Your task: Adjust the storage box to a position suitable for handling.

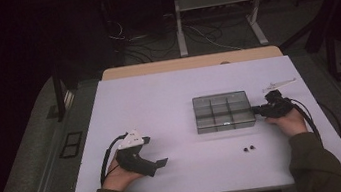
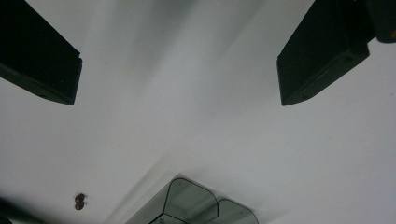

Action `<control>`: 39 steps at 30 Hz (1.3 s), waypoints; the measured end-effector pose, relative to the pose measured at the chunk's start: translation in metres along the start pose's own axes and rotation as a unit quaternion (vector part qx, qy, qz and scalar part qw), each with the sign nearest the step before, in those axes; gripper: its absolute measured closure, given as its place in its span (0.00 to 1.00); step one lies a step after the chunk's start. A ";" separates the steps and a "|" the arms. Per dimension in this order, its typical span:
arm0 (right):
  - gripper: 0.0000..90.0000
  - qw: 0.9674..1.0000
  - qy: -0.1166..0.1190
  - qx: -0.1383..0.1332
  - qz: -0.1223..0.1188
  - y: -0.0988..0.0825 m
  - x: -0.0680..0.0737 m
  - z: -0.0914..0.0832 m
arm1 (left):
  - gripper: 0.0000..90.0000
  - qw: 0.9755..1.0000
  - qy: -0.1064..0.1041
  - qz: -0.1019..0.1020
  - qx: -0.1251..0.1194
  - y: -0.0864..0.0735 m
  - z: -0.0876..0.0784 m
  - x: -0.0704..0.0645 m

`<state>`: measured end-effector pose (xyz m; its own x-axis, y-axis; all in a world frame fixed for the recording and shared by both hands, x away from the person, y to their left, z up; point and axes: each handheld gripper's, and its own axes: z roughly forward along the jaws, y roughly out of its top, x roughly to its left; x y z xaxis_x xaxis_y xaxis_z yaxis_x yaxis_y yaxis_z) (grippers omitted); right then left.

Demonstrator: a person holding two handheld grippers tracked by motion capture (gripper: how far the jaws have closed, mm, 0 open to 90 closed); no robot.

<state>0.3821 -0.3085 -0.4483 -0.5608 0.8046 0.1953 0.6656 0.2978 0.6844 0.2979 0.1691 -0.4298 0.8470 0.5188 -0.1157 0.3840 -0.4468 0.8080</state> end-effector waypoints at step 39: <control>0.99 0.998 0.041 -0.012 -0.049 0.026 0.050 0.031 | 0.00 1.000 -0.004 0.002 0.001 -0.001 0.002 -0.001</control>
<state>0.3868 -0.2444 -0.4426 -0.6617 0.7272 0.1823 0.5939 0.3601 0.7195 0.2973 0.1677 -0.4316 0.8508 0.5122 -0.1171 0.3822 -0.4503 0.8070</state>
